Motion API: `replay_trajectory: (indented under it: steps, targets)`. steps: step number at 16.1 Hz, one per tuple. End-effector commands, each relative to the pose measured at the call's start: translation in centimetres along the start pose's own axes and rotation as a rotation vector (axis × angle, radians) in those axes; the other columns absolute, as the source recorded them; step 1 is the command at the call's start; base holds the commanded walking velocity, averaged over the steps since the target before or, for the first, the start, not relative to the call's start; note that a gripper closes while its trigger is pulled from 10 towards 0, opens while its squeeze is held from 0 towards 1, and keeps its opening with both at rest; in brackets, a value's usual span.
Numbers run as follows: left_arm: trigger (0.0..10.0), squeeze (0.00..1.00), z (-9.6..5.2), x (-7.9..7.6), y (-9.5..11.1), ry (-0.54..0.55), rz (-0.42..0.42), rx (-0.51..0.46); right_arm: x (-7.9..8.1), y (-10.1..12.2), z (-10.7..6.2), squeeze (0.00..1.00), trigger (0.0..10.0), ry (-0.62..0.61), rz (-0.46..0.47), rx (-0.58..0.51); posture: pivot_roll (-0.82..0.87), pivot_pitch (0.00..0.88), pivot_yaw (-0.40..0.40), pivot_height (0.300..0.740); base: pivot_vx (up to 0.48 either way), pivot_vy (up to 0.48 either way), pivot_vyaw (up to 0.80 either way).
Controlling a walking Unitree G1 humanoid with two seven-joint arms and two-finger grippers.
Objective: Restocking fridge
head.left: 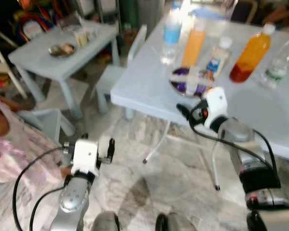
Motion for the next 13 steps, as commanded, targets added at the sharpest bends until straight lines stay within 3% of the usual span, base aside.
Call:
replay_trajectory:
  steps: [1, 6, 8, 10, 13]
  targets:
    - [10.0, 0.0, -0.5, 0.0, 0.4, -0.008, 0.007, -0.008, -1.0, 1.0, 0.4, 0.0, 10.0, -0.005, -0.052, -0.029, 0.06, 0.127, -0.004, 0.74, 0.0, 0.0, 0.0]
    - [10.0, 0.0, -2.1, 2.5, 1.4, 0.094, -0.018, -0.05, -2.0, 2.7, -0.3, 0.0, 10.0, -0.18, -0.028, -0.14, 0.06, 0.103, 0.025, 0.74, 0.0, 0.0, 0.0]
    - [10.0, 0.0, -1.6, 3.5, 2.9, 0.144, -0.006, -0.108, 0.1, 2.8, -1.7, 0.0, 10.0, -0.196, -0.036, -0.152, 0.03, 0.074, 0.049, 0.74, 0.0, 0.0, 0.0]
    - [10.0, 0.0, -1.2, 4.1, 2.3, 0.178, 0.004, -0.09, 1.8, 2.5, -3.1, 0.0, 10.0, -0.155, -0.033, -0.156, 0.01, 0.044, 0.044, 0.74, 0.0, 0.0, 0.0]
    - [10.0, 0.0, -1.5, 4.9, 1.8, 0.216, -0.015, -0.096, 4.4, -0.2, -5.4, 0.0, 10.0, -0.17, 0.138, -0.101, 0.02, 0.0, 0.007, 0.74, 0.0, 0.0, 0.0]
Point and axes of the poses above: a point about 5 cm out from each wrist's last joint towards the gripper, its own z axis pointing out of the wrist towards the gripper, its own y axis along the axis of the wrist's last joint, x = y × z, the point moved 5 cm from there along z, pointing out of the wrist towards the gripper, and after that the axes turned 14 degrees about -z, right-handed, at the moved point
